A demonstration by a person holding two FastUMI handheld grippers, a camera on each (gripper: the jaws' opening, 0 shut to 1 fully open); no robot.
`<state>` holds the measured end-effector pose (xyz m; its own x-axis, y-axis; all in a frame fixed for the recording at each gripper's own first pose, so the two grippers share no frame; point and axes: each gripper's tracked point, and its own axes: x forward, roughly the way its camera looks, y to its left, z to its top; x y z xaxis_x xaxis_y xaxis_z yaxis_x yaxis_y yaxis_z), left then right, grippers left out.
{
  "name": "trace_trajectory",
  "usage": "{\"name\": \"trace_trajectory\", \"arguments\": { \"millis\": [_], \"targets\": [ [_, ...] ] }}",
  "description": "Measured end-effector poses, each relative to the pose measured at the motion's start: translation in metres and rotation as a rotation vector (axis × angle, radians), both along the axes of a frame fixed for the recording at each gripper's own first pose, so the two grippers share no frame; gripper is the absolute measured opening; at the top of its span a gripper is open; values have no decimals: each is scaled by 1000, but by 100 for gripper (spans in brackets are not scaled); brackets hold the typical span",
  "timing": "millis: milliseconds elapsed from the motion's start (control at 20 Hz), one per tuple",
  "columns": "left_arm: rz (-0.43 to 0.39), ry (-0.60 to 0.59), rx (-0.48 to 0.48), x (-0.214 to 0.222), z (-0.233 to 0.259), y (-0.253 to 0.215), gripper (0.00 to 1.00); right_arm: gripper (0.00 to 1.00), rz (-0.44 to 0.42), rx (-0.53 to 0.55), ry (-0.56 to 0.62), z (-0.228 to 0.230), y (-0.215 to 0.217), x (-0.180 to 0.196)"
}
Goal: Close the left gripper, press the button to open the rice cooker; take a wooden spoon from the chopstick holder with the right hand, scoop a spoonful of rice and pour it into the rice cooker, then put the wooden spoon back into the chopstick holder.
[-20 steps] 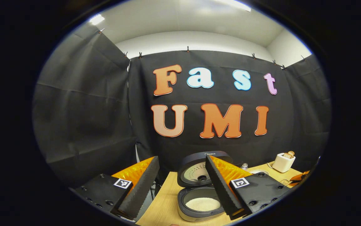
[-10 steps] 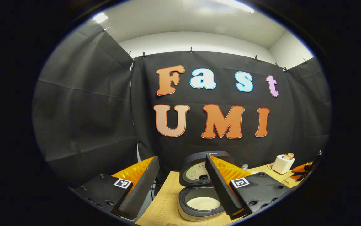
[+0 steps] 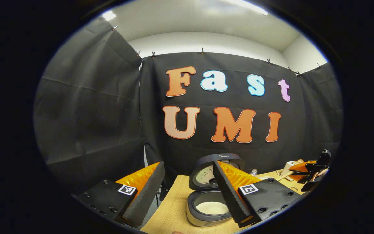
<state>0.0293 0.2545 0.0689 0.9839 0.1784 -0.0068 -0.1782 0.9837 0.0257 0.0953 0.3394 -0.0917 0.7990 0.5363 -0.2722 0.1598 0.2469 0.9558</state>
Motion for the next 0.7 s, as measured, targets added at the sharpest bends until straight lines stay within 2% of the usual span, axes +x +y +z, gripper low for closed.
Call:
{"name": "trace_trajectory", "arguments": {
  "millis": [300, 350, 500, 550, 600, 700],
  "targets": [
    [35, 3, -10, -9, -2, 18, 97, 13, 55, -112, -54, 8, 41, 16],
    [36, 5, -11, -10, -3, 20, 100, 13, 66, -130, -70, 11, 48, 17],
    [59, 11, -1, -12, -3, 29, 97, 13, 91, -171, -111, 22, 65, 22],
    [65, 6, 3, -14, -2, 31, 100, 13, 99, -183, -121, 24, 69, 24],
    [70, 0, 4, -15, 0, 32, 97, 13, 108, -194, -128, 25, 74, 25],
    [79, -8, 3, -15, 4, 34, 100, 13, 128, -221, -140, 25, 80, 23]
  ]
}}
